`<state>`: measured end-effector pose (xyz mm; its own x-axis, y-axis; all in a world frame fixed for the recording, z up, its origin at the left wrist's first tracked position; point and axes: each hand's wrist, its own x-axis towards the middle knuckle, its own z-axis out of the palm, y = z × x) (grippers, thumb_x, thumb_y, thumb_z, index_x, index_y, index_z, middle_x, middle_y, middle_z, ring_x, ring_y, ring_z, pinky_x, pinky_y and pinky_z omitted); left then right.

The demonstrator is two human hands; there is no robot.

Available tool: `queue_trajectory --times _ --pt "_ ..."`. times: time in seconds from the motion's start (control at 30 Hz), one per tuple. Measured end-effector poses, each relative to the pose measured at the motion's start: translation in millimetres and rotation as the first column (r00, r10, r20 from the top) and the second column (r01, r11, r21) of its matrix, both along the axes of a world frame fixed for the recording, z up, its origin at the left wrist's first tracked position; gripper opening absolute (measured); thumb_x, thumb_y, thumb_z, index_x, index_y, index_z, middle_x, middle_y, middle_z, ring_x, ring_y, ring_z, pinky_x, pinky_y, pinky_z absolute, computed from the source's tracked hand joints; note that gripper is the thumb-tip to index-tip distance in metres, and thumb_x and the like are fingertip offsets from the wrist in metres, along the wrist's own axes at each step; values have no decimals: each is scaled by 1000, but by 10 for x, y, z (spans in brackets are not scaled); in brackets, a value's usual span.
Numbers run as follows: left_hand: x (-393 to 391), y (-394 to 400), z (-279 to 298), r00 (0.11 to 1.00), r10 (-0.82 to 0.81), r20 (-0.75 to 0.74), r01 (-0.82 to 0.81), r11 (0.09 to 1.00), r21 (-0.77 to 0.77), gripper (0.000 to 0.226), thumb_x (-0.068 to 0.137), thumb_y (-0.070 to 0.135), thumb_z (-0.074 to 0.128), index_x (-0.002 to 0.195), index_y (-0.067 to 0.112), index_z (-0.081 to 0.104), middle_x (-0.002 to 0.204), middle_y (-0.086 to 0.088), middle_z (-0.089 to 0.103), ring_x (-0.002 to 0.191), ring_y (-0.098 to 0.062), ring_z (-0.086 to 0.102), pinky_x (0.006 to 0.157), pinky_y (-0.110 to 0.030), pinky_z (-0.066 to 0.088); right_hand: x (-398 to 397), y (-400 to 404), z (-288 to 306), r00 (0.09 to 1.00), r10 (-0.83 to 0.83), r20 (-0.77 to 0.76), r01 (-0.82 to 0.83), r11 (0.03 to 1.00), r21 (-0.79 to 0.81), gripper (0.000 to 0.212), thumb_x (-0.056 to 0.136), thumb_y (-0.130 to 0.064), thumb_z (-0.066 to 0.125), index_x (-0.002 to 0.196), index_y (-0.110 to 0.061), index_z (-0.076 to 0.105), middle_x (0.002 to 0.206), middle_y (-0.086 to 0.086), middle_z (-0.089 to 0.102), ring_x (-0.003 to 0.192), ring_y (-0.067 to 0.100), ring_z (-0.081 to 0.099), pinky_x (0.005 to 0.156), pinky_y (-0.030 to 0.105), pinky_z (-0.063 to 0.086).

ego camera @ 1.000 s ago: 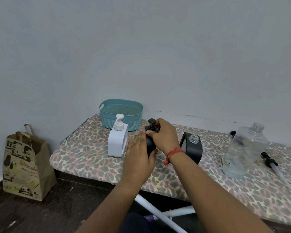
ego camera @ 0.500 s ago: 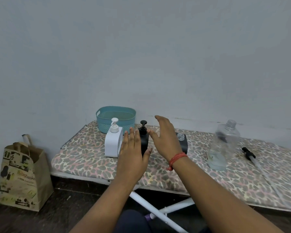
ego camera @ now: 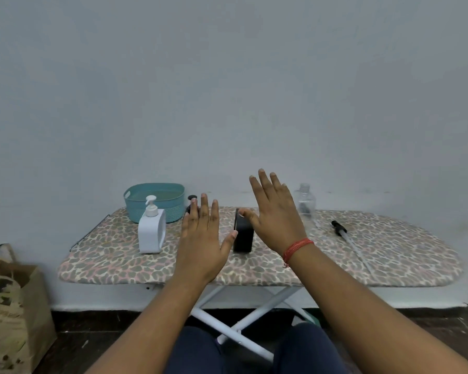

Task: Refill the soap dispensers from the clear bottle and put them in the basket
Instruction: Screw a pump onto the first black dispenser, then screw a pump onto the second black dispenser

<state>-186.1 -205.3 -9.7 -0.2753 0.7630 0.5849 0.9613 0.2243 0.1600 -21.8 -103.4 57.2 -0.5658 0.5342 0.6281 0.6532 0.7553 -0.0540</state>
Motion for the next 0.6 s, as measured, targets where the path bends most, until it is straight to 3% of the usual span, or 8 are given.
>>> queue_trajectory --times 0.3,0.47,0.6 --pt "201 304 -10 1000 -19 -7 19 997 -70 90 93 76 5 159 19 -18 167 -6 -30 153 -23 -30 128 -47 -1 714 412 117 987 -112 -118 118 992 48 82 95 -73 12 160 -25 4 169 -1 -5 155 23 -4 124 52 8" --pt "184 455 -150 1000 -17 12 18 992 -127 89 92 77 4 155 20 -25 166 -7 -31 154 -26 -28 128 -49 0 998 948 70 944 -187 -272 181 982 -46 76 98 -68 19 159 -23 13 168 1 7 155 23 5 125 47 12" --pt "171 607 -295 999 -7 32 12 990 -143 92 89 82 -3 154 22 -30 167 -8 -29 154 -26 -28 126 -44 -13 1104 1503 -132 925 -297 -235 261 950 -171 70 101 -59 28 158 -20 17 168 3 11 154 24 10 124 45 17"
